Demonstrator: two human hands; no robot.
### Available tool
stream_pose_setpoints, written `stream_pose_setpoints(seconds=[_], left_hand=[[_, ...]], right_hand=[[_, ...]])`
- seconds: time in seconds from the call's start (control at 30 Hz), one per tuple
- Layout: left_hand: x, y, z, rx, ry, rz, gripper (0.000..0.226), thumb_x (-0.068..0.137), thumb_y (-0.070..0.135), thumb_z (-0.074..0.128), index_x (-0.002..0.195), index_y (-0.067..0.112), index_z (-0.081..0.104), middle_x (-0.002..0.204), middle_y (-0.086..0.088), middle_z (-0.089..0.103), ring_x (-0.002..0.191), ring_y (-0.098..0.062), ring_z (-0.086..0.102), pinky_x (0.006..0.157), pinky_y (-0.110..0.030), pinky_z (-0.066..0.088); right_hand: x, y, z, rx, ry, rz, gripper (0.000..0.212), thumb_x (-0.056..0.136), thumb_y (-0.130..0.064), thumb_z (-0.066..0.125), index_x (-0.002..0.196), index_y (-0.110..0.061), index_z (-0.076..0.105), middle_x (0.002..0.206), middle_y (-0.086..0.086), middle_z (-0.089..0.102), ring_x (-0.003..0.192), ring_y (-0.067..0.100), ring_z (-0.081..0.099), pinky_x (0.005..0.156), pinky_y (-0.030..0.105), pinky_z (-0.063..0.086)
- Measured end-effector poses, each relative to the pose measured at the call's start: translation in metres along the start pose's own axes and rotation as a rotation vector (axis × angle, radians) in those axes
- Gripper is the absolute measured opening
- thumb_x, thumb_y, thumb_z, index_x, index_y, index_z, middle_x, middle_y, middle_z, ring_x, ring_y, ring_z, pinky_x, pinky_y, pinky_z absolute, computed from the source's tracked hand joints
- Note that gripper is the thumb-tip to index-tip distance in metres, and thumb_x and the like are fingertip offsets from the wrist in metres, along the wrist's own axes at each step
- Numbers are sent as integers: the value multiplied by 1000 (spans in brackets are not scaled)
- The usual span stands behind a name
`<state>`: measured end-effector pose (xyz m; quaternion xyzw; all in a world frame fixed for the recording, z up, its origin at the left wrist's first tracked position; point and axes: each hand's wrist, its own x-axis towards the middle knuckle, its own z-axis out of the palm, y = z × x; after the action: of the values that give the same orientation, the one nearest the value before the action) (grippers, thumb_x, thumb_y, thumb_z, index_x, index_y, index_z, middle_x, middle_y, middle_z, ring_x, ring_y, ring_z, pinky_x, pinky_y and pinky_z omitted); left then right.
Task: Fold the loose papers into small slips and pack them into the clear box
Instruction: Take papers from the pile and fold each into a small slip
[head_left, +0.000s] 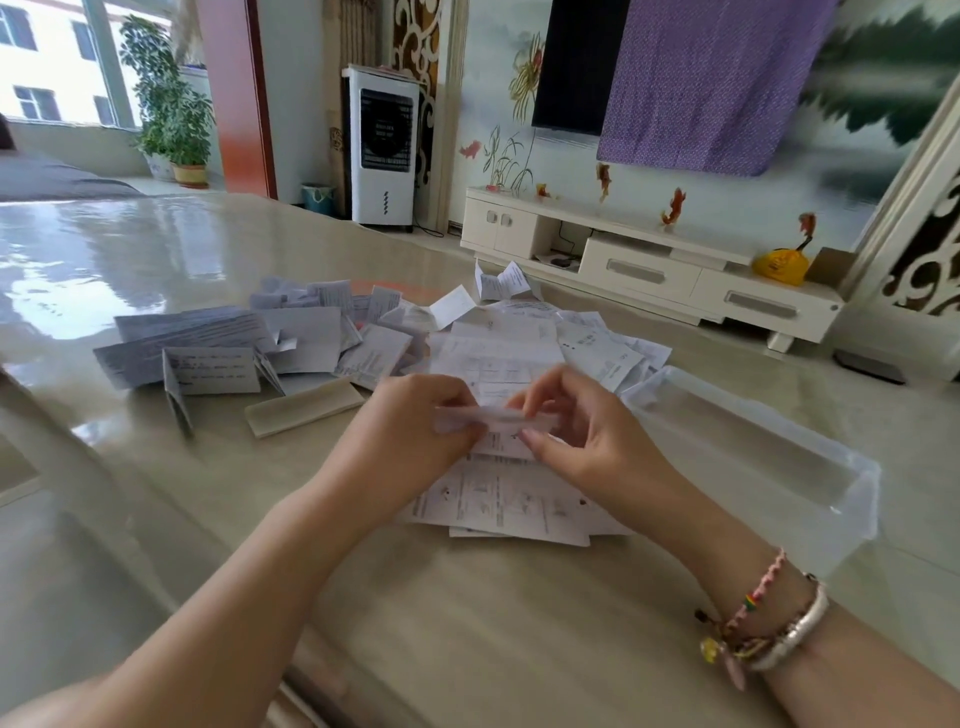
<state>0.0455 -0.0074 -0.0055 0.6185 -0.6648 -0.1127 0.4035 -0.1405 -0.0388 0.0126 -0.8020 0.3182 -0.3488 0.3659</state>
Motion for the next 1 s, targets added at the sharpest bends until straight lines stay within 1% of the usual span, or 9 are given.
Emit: stream_pose_setpoints(seconds=[0.07,0.17,0.23,0.3,0.37,0.47,0.6,0.83,1.0], left_hand=[[-2,3,1,-60,-22,5,11,82,26,71,73,22,67,68,3,64,63,-11,55,60,-25,43],[-4,11,-2,-165,-32,-6,14,82,29,73,75,18,67,73,-1,66,64,-14,55,62,-28,44],[-5,15,-4,-221,-32,-46,13,80,28,74,76,17,68,77,-5,66,66,-15,56,64,-29,45],[-6,16,-5,-242,-24,-111,9,80,26,75,85,22,69,84,0,66,73,-11,58,65,-20,45],[-6,14,-5,-192,-27,-170,24,80,27,76,101,29,65,95,9,60,80,0,53,60,-10,40],[-8,7,-7,-90,-54,-232,57,77,35,77,127,35,48,105,9,51,93,-8,51,69,-21,40],[-12,-3,-5,55,-78,-232,79,75,45,75,139,37,30,103,8,51,91,-17,52,76,-29,42],[-25,-5,2,237,-122,-155,69,89,52,54,146,33,19,140,8,39,126,-20,31,106,-33,27],[-30,-5,5,321,-107,-113,59,93,54,44,144,37,18,130,8,37,121,-20,30,106,-32,22]], right_hand=[[3,6,-2,63,74,59,30,86,-4,67,99,-20,44,108,7,64,82,2,63,73,20,51],[5,13,-2,65,156,187,46,84,-18,72,116,-30,42,106,6,62,89,12,64,78,25,54],[5,14,-3,50,173,253,45,85,-22,71,121,-26,45,96,3,67,84,12,65,77,22,52],[5,15,-4,44,162,276,32,87,-23,69,114,-22,53,83,3,70,74,13,64,72,24,50],[4,17,-2,-2,151,276,22,88,-23,69,106,-22,58,75,2,68,68,8,61,68,24,48],[4,20,2,-102,145,280,21,87,-22,69,104,-25,57,70,-2,65,62,1,57,68,21,46],[3,21,7,-240,152,273,25,87,-22,68,106,-26,53,67,-5,60,60,2,53,64,19,44],[0,23,12,-387,97,242,27,87,-23,63,109,-28,48,75,-1,55,66,8,51,62,19,41],[0,24,16,-447,83,211,23,88,-23,60,107,-29,48,70,-4,51,63,5,49,59,19,38]])
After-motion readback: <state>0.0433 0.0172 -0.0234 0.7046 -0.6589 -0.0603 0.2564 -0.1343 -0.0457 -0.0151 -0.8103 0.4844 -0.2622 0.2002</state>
